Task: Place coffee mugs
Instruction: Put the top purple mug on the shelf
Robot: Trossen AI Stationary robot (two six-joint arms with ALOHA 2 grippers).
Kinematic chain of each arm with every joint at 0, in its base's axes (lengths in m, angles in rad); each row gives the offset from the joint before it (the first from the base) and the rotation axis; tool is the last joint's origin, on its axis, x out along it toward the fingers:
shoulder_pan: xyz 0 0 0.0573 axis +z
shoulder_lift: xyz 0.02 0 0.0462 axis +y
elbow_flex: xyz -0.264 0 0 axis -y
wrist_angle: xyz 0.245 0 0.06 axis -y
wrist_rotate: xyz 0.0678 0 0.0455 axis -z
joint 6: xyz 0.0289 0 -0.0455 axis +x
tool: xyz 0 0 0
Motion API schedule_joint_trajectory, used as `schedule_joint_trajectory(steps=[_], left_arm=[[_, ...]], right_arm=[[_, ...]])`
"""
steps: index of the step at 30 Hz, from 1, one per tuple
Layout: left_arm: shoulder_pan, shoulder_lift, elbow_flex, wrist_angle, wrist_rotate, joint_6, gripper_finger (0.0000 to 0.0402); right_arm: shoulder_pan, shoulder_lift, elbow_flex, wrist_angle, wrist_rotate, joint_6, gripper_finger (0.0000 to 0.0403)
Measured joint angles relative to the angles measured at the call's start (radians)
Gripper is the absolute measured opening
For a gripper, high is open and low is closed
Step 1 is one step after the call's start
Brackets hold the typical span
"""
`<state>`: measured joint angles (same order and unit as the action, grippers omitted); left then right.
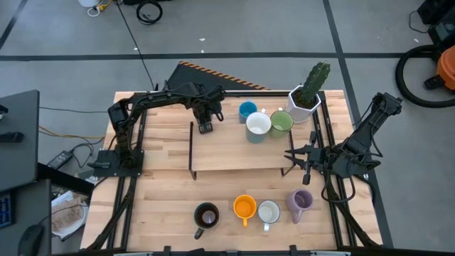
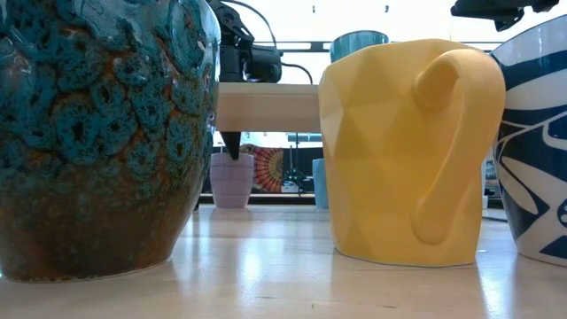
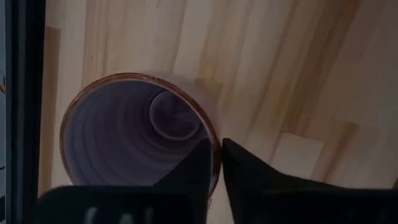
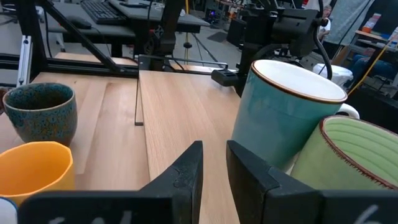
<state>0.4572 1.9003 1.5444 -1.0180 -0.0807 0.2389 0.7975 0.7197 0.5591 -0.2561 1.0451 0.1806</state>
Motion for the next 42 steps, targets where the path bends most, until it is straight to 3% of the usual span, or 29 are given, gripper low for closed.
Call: schedule_joint_trajectory(steps=[3, 18, 35, 42], left_arm=[[0.000, 0.000, -0.001, 0.000, 0.017, -0.001, 0.0015], [0.001, 0.000, 0.018, -0.045, 0.032, 0.005, 0.0016], [0.031, -0.002, 0.150, -0.181, 0.029, 0.010, 0.0015], [0.022, -0.002, 0.235, -0.238, 0.030, 0.033, 0.0015]], right_arm=[[0.000, 0.000, 0.000, 0.000, 0.000, 0.000, 0.0077], [0.000, 0.000, 0.000, 0.000, 0.000, 0.000, 0.0077], [0.000, -0.001, 0.000, 0.129, 0.004, -0.095, 0.0077], [0.000, -0.001, 0.000, 0.163, -0.075, -0.106, 0.0077]])
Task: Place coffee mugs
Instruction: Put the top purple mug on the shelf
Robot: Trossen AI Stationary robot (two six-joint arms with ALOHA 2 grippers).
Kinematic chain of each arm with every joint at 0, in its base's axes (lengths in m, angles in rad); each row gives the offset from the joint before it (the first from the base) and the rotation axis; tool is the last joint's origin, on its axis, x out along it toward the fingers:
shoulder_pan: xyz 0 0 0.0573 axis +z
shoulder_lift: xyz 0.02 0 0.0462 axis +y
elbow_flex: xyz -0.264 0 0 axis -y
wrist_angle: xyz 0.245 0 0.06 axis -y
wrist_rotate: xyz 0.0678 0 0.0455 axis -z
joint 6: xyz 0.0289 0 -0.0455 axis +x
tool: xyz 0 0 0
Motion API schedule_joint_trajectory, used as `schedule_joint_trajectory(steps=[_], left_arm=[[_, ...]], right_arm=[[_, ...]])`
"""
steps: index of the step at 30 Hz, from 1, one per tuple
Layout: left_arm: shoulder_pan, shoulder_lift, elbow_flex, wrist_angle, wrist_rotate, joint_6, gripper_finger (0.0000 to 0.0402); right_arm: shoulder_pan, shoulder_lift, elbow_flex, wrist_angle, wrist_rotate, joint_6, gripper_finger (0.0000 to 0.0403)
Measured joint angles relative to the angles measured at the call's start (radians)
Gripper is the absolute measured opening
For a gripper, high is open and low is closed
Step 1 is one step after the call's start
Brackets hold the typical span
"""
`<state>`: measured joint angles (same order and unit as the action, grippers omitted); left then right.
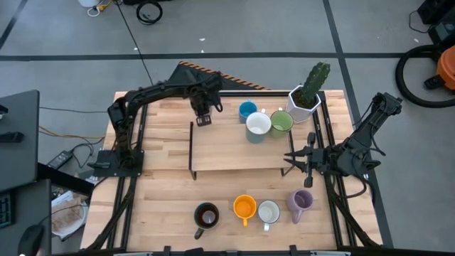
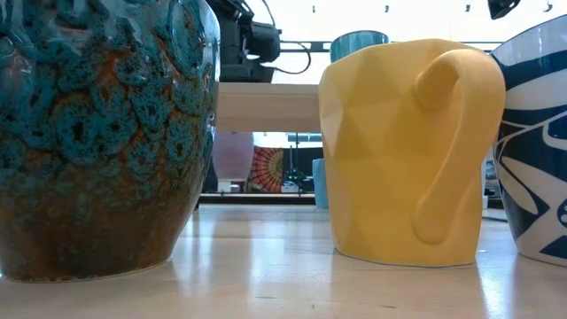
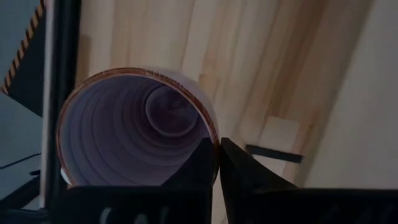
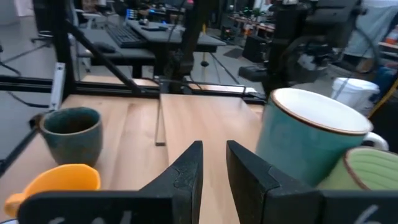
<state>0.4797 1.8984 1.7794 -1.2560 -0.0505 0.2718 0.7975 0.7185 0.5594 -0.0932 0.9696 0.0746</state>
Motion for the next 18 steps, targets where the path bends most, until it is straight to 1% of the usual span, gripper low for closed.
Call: schedule_joint_trajectory(steps=[3, 9, 13, 18], left_arm=[[-0.013, 0.000, 0.059, -0.007, -0.001, 0.005, 0.0015], [-0.062, 0.000, 0.229, -0.062, -0.003, 0.027, 0.0015], [-0.107, 0.000, 0.329, -0.100, -0.032, 0.023, 0.0015], [-0.178, 0.000, 0.393, -0.148, 0.003, 0.056, 0.0015]], right_arm=[[0.000, 0.000, 0.000, 0.011, -0.009, 0.000, 0.0077], [0.000, 0.000, 0.000, 0.015, -0.014, -0.026, 0.0077], [0.000, 0.000, 0.000, 0.015, -0.022, -0.035, 0.0077], [0.000, 0.000, 0.000, 0.015, -0.022, -0.058, 0.0077]])
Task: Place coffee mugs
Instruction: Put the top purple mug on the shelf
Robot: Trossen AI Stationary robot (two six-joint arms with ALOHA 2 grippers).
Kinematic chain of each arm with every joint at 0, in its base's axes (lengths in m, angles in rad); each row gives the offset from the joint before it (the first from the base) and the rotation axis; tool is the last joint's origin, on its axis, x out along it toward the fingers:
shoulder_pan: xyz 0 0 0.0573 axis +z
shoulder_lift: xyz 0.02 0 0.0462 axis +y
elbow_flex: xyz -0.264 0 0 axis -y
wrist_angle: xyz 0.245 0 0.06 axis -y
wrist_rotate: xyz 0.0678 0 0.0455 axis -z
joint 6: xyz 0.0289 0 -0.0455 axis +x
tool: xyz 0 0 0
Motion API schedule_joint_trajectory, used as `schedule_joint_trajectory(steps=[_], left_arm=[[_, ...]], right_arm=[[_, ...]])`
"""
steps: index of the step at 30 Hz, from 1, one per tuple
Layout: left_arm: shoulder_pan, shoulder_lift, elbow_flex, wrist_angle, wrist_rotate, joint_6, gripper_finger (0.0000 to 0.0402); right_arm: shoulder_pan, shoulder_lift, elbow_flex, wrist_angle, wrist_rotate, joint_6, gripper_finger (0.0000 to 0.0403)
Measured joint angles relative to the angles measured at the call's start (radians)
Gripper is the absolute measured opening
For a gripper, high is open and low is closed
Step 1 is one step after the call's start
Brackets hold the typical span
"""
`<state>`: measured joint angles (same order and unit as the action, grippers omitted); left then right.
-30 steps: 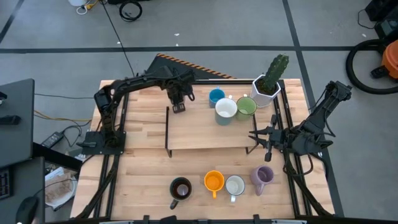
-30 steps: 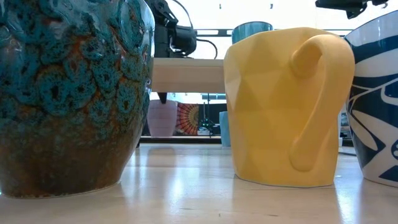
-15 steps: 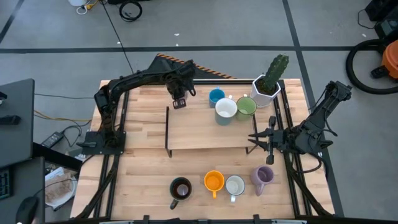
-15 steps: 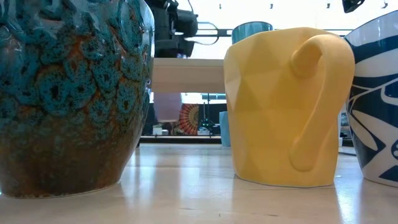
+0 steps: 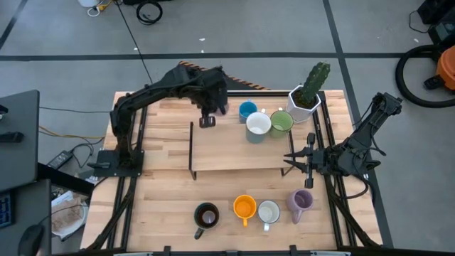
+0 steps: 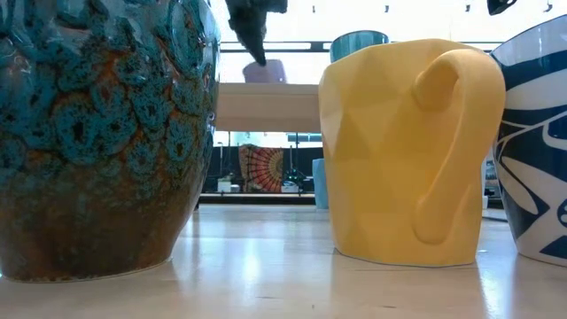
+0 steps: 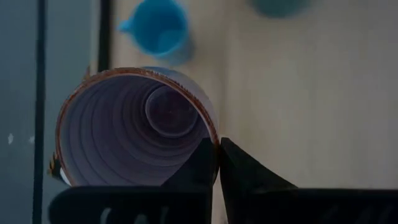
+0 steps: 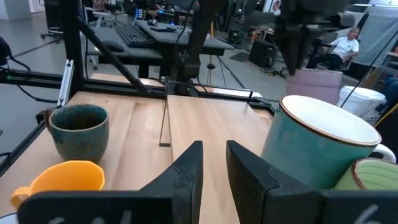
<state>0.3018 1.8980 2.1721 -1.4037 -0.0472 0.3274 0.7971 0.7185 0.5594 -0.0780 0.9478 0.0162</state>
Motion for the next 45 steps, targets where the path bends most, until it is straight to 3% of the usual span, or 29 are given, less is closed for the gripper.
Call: schedule_joint_trajectory(steps=[11, 35, 45], left_arm=[[-0.179, 0.000, -0.007, -0.055, -0.001, 0.400, 0.0015], [-0.227, 0.000, -0.008, -0.061, -0.005, 0.729, 0.0019], [-0.227, 0.045, -0.009, -0.030, -0.038, 0.575, 0.0018]], right_arm=[[0.000, 0.000, 0.000, 0.040, 0.000, -0.072, 0.0077], [0.000, 0.000, 0.000, 0.039, -0.034, -0.064, 0.0077], [0.000, 0.000, 0.000, 0.040, -0.034, -0.064, 0.0077]])
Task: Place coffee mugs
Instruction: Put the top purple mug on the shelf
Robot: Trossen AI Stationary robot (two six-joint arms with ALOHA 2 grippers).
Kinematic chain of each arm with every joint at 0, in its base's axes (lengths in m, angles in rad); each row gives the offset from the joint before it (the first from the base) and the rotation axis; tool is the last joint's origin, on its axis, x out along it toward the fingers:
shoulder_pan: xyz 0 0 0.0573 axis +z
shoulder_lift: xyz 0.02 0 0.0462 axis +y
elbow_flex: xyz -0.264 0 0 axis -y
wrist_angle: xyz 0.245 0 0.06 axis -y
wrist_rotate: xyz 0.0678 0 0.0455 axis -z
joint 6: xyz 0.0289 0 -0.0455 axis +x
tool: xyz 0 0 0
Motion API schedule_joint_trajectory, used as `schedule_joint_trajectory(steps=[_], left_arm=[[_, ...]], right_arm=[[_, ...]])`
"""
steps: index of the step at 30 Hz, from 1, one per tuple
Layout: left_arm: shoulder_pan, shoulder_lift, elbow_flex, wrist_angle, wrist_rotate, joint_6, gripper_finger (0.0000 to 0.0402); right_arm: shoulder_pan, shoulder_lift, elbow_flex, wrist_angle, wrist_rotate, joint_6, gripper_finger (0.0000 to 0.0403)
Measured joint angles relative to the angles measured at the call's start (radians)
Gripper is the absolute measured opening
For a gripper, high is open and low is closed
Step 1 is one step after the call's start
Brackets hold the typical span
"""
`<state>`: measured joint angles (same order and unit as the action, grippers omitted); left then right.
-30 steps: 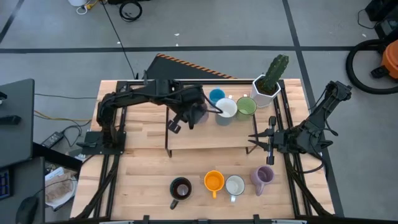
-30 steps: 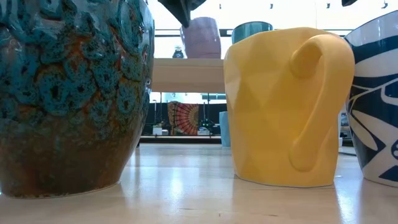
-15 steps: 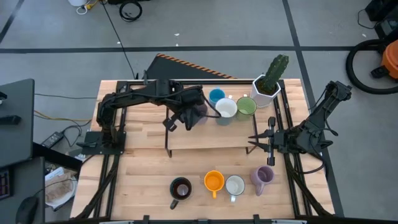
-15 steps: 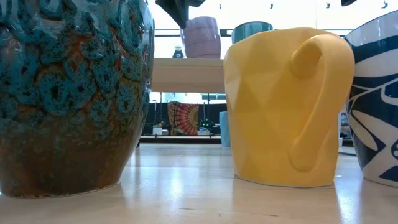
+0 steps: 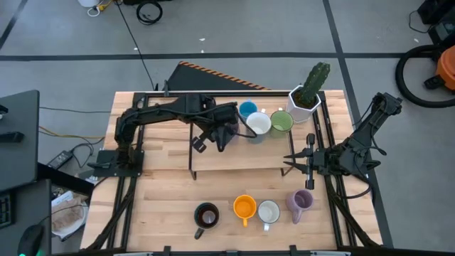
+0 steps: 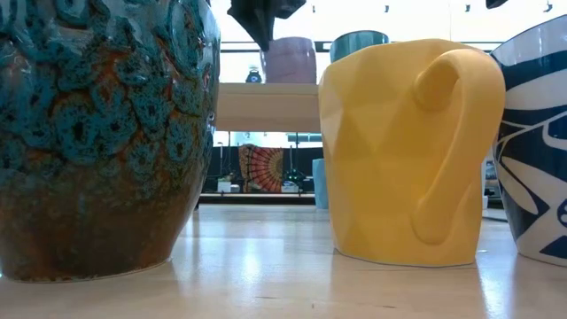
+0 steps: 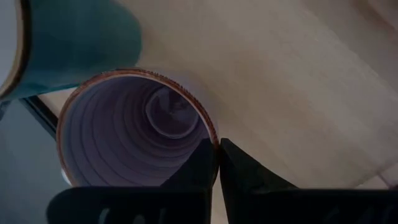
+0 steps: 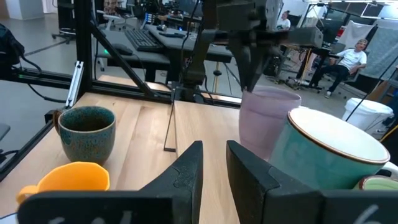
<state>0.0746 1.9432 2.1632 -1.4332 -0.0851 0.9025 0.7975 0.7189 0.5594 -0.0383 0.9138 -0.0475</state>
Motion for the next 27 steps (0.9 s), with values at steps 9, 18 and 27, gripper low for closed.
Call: schedule_joint_trajectory(steps=[9, 18, 27], left_arm=[[0.014, 0.010, 0.001, 0.037, 0.003, -0.002, 0.0017], [0.014, 0.011, 0.001, 0.036, 0.010, -0.020, 0.0024], [0.014, 0.011, 0.001, 0.052, 0.011, -0.021, 0.0035]], right_arm=[[0.000, 0.001, 0.000, 0.001, -0.002, 0.002, 0.0077], [0.000, 0.001, 0.000, 0.000, -0.002, 0.001, 0.0077], [0.000, 0.001, 0.000, 0.000, -0.002, 0.001, 0.0077]])
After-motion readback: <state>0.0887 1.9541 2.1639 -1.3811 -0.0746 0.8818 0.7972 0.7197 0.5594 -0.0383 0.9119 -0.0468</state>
